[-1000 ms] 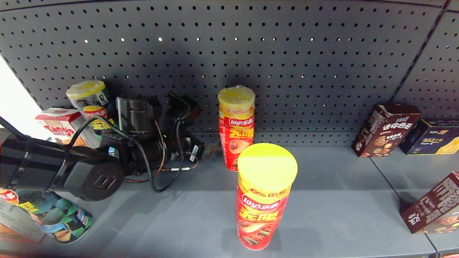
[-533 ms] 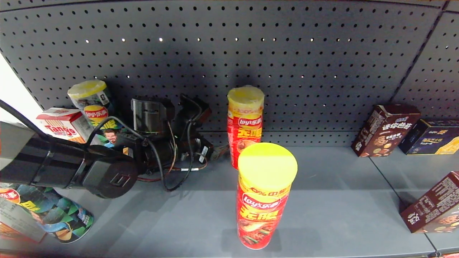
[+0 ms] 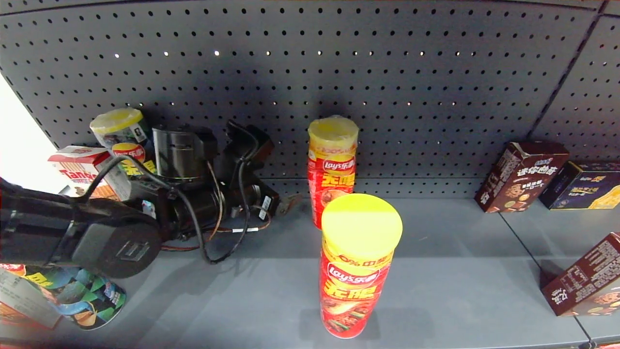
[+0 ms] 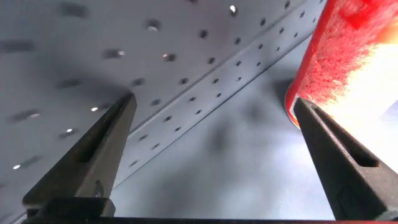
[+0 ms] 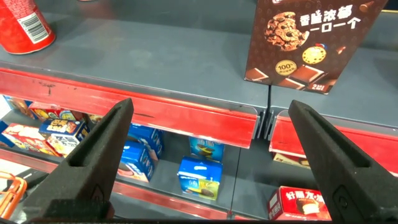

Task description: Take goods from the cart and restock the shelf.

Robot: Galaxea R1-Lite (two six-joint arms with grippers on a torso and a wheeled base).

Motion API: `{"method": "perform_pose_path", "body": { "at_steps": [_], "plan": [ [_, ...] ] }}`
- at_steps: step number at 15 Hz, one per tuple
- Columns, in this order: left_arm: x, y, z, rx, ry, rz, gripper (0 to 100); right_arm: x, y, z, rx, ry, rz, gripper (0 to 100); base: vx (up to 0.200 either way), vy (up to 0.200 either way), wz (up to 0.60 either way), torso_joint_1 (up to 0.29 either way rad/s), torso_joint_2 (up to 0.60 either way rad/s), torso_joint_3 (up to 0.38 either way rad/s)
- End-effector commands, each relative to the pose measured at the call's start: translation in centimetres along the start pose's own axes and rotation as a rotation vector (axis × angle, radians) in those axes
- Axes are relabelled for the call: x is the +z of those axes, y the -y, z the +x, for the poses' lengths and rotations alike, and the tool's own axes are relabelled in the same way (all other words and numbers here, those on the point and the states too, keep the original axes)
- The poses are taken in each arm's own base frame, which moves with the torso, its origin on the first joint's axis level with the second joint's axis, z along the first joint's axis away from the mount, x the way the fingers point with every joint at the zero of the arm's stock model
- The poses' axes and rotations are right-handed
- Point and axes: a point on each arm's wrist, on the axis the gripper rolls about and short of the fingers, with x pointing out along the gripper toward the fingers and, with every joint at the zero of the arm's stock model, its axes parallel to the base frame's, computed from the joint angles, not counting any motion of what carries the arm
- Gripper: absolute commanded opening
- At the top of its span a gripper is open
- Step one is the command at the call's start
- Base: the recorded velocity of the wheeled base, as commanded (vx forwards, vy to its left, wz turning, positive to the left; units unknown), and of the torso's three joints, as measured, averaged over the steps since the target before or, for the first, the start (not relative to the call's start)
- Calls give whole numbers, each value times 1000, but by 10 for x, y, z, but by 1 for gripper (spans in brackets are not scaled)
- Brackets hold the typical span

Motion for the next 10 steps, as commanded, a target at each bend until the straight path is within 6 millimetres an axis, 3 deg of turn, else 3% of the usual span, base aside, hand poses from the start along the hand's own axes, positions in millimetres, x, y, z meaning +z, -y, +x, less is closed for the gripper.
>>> {"method": "perform_pose_path", "body": {
  "at_steps": [1,6,8,10],
  "plan": [
    [26,2,-44,8,96,4,100,0,0,0,0,-1,0,100,0,0,0,0,0,0],
    [69,16,-99,-26,281,-62,100,0,0,0,0,-1,0,100,0,0,0,0,0,0],
    [69,17,-119,-31,310,-58,100,0,0,0,0,-1,0,100,0,0,0,0,0,0],
    [64,18,-168,-26,375,-55,100,0,0,0,0,-1,0,100,0,0,0,0,0,0]
  ]
}}
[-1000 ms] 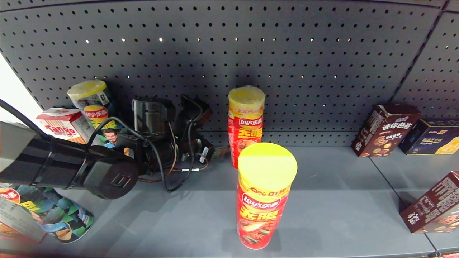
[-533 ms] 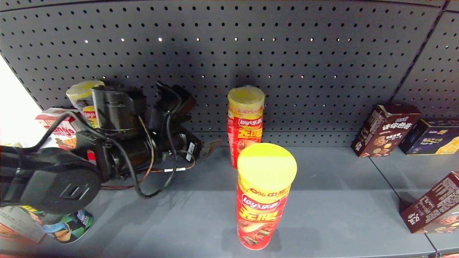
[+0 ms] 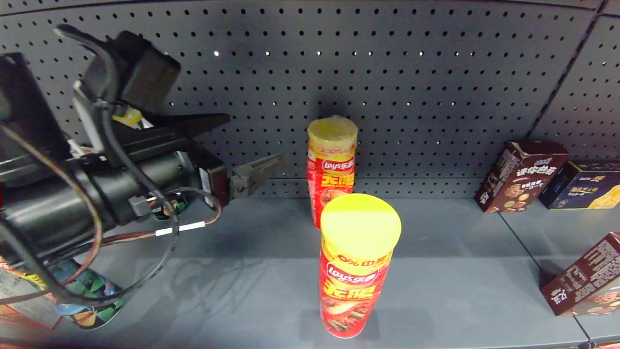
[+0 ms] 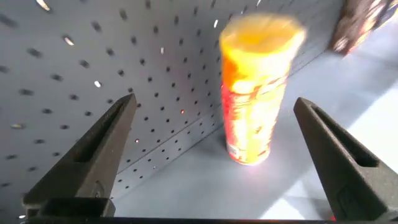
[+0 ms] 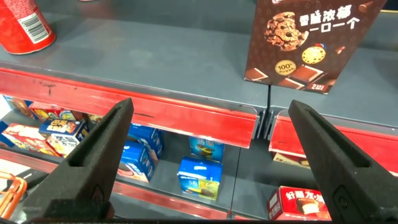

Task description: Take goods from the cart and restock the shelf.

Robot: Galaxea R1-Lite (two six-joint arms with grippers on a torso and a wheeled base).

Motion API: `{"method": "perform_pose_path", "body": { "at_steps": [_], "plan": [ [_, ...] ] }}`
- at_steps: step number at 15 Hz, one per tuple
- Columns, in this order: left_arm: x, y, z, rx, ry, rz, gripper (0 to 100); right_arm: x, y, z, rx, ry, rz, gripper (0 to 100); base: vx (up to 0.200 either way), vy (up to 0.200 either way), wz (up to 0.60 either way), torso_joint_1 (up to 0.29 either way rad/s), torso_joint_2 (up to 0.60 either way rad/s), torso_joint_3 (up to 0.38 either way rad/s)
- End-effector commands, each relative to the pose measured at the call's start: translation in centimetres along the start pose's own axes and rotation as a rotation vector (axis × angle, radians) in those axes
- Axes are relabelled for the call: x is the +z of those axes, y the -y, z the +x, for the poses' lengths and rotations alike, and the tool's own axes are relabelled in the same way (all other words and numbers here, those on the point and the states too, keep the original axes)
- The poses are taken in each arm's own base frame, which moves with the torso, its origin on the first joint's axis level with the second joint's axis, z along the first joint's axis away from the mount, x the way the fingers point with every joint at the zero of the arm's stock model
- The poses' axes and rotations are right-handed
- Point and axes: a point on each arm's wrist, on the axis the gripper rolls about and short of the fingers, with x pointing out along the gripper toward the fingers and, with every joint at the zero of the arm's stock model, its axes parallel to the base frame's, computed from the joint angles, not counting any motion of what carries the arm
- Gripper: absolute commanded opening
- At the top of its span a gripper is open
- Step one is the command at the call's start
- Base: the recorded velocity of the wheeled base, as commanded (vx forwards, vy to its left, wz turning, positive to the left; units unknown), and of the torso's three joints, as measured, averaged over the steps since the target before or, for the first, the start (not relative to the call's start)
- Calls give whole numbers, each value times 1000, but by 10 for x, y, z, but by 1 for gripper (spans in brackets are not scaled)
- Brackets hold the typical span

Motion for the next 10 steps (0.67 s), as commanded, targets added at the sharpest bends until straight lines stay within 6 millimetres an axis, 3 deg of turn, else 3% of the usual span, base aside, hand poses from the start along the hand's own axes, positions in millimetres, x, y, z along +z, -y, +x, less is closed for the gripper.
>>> {"method": "perform_pose_path", "body": {
  "at_steps": [1,6,8,10],
  "plan": [
    [18,4,-64,10,110,8,100,0,0,0,0,-1,0,100,0,0,0,0,0,0],
    [10,13,-149,40,231,15,100,0,0,0,0,-1,0,100,0,0,0,0,0,0],
    [5,15,-197,127,293,38,100,0,0,0,0,-1,0,100,0,0,0,0,0,0],
    [-5,20,-222,202,317,59,100,0,0,0,0,-1,0,100,0,0,0,0,0,0]
  ]
}}
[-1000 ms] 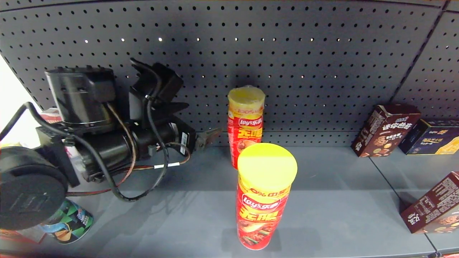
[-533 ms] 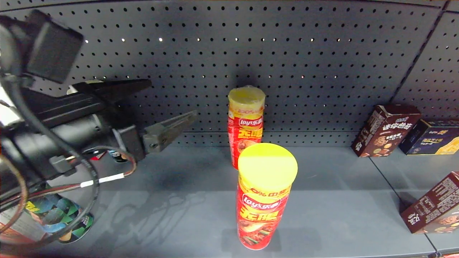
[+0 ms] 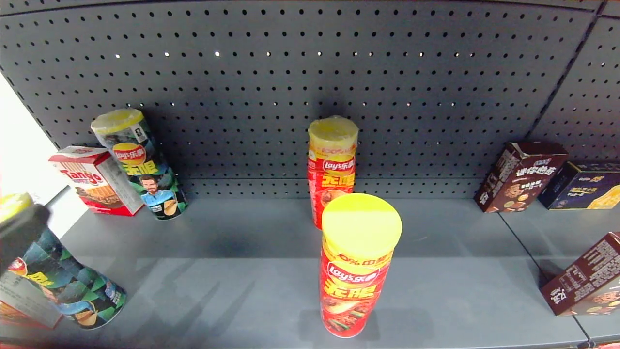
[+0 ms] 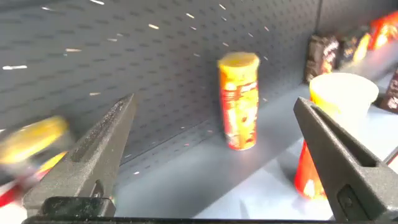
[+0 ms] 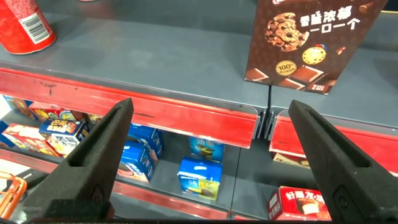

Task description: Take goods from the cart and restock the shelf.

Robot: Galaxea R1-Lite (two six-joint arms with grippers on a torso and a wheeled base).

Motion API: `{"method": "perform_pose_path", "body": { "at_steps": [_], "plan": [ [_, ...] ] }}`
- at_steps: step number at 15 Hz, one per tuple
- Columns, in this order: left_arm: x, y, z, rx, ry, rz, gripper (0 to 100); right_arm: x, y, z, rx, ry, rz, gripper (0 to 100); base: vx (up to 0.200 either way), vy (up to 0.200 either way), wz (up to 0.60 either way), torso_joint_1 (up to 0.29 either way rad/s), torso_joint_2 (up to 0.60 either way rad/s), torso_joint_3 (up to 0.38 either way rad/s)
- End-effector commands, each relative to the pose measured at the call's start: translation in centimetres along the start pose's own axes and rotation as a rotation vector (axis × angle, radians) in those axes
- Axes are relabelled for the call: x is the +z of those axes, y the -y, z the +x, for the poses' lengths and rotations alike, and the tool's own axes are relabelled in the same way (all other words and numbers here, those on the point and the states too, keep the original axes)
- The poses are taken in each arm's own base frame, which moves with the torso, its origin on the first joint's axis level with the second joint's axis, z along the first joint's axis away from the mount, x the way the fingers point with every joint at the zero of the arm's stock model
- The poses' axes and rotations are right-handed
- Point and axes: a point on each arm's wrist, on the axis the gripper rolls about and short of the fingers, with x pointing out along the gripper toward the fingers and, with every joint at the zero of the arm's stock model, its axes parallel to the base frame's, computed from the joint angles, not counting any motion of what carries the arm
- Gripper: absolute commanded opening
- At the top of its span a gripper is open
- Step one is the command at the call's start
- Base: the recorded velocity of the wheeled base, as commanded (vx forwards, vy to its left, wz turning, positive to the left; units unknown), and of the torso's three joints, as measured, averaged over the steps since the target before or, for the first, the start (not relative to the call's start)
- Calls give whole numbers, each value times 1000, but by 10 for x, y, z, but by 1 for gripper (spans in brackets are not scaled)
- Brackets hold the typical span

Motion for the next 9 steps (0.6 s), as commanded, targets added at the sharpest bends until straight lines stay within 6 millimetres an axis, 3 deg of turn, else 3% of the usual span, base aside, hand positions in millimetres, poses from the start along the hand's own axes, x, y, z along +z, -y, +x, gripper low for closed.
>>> {"method": "perform_pose_path", "body": {
  "at_steps": [1,5,9],
  "plan": [
    [-10,8,-63,165,82,62,100,0,0,0,1,-1,0,100,0,0,0,0,0,0],
    [-60,32,-104,409,56,83,100,0,0,0,1,-1,0,100,0,0,0,0,0,0],
    [-102,46,-120,485,4,76,100,0,0,0,1,-1,0,100,0,0,0,0,0,0]
  ]
}}
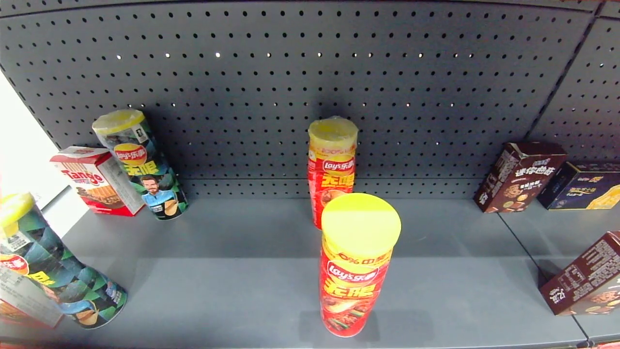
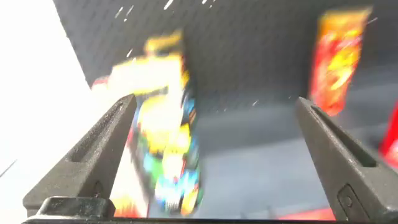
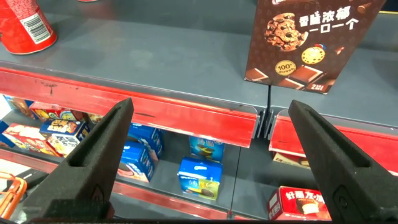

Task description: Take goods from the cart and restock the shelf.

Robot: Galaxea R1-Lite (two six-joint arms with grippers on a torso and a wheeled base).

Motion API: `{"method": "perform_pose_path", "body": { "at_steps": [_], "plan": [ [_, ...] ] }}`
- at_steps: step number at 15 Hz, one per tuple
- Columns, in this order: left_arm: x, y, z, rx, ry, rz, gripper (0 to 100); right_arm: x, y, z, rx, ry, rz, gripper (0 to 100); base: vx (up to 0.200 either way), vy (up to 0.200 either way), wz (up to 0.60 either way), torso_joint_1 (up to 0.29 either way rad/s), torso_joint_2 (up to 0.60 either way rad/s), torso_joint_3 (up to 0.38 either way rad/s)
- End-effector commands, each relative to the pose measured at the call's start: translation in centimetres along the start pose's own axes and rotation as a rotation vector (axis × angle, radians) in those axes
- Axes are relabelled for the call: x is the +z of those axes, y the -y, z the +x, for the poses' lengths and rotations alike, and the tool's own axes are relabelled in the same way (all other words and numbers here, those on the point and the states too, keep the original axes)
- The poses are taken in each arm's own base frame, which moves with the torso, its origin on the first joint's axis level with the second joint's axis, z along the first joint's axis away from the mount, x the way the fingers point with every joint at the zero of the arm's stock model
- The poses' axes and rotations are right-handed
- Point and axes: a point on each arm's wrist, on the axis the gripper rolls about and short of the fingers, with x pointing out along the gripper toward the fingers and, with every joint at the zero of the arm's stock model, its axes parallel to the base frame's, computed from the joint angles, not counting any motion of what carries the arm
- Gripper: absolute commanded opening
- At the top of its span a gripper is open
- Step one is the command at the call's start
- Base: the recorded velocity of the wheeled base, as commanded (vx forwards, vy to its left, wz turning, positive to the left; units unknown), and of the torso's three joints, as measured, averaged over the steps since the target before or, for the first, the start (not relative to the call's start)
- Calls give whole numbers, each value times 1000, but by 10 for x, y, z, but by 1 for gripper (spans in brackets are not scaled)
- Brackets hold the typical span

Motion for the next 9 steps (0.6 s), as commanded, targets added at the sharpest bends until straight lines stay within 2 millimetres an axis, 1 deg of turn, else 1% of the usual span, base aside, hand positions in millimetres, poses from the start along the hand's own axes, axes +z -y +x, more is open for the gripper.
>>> {"method": "perform_pose_path", "body": {
  "at_steps": [1,2,6,8,9],
  "plan": [
    [-22,5,-17,23,7,7,100,0,0,0,0,-1,0,100,0,0,0,0,0,0],
    [-26,5,-18,-2,-20,-2,100,0,0,0,0,-1,0,100,0,0,0,0,0,0],
    [-49,8,-23,-33,-219,-3,100,0,0,0,0,-1,0,100,0,0,0,0,0,0],
    [-56,9,-25,-66,-285,4,100,0,0,0,0,-1,0,100,0,0,0,0,0,0],
    [-55,9,-25,-70,-279,3,100,0,0,0,0,-1,0,100,0,0,0,0,0,0]
  ]
}}
